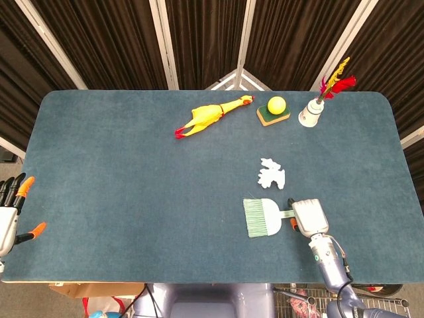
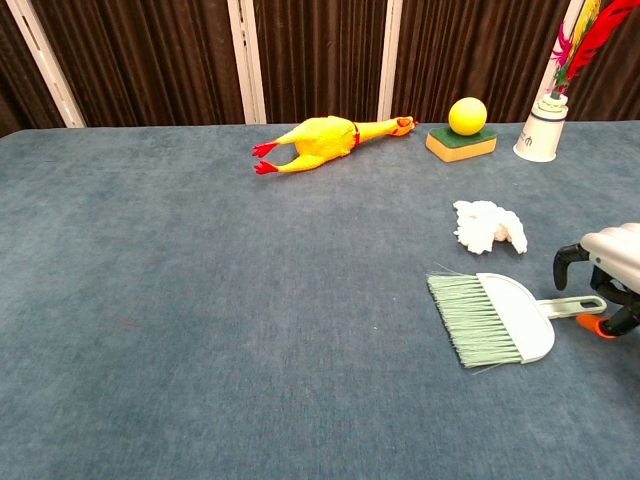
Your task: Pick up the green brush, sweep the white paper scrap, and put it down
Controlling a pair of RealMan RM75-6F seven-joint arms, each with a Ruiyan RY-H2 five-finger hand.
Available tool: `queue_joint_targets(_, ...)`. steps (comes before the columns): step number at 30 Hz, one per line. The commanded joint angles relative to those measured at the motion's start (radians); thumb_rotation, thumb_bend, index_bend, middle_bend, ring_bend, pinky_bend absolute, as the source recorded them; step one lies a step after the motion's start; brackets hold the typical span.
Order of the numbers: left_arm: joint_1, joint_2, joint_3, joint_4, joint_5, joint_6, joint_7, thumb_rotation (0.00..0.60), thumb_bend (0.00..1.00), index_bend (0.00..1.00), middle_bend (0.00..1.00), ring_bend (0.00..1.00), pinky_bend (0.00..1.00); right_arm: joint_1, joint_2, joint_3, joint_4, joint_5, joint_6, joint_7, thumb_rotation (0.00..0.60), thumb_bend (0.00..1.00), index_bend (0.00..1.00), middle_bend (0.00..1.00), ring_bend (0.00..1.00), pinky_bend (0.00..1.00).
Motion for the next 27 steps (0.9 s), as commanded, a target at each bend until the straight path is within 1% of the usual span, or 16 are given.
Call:
queue_joint_targets(1,0.000,0.000,0.000,0.000,-0.001,0.000,0.000,0.600,0.01,0.00,0.00,0.00,0.00,0.001,-0.005,-0.004,0.011,0.011,-0.007,-0.006,0.600,0.34,0.43,0.92,0.98,0.81)
queue_joint_targets(5,-0.001,0.000,-0.001,-0.001,-0.003,-0.003,0.001,0.600,0.01,0.00,0.00,0.00,0.00,0.000,-0.012,-0.012,0.030,0.017,-0.011,-0.005,0.600,0.34,0.44,0.92,0.98,0.81)
queue_joint_targets(7,-0.001,0.000,-0.001,-0.001,-0.003,-0.002,0.001,0.600,0.01,0.00,0.00,0.00,0.00,-0.001,-0.015,-0.012,0.035,0.021,-0.012,0.000,0.600,0.34,0.48,0.92,0.98,0.81)
queue_joint_targets(11,-0.001,0.000,-0.001,-0.001,-0.004,-0.002,0.001,0.600,0.01,0.00,0.00,0.00,0.00,-0.001,-0.019,-0.015,0.042,0.025,-0.016,0.006,0.600,0.36,0.63,0.92,0.98,0.81)
queue_joint_targets(13,-0.001,0.000,-0.001,-0.001,-0.004,-0.002,0.001,0.600,0.01,0.00,0.00,0.00,0.00,-0.001,-0.019,-0.018,0.043,0.022,-0.016,0.007,0.600,0.42,0.71,0.92,0.98,0.81)
queue_joint_targets(15,-0.001,-0.001,-0.002,0.000,-0.005,-0.002,0.001,0.600,0.01,0.00,0.00,0.00,0.00,-0.001,-0.017,-0.019,0.038,0.016,-0.012,0.015,0.600,0.47,0.75,0.92,0.98,0.81)
queue_joint_targets(18,-0.001,-0.001,-0.001,0.000,-0.004,-0.003,0.000,0.600,0.01,0.00,0.00,0.00,0.00,0.003,-0.009,-0.017,0.023,0.002,-0.003,0.022,0.600,0.50,0.76,0.92,0.98,0.81)
queue_joint_targets(23,-0.001,-0.001,-0.001,-0.001,-0.004,-0.001,0.000,0.600,0.01,0.00,0.00,0.00,0.00,0.019,0.018,-0.001,-0.026,-0.021,0.015,0.008,0.600,0.51,0.76,0.92,0.98,0.81)
queue_joint_targets(27,-0.002,0.000,0.000,-0.002,-0.003,-0.003,-0.002,0.600,0.01,0.00,0.00,0.00,0.00,0.042,0.050,0.023,-0.088,-0.024,0.024,-0.038,0.600,0.51,0.76,0.92,0.98,0.81)
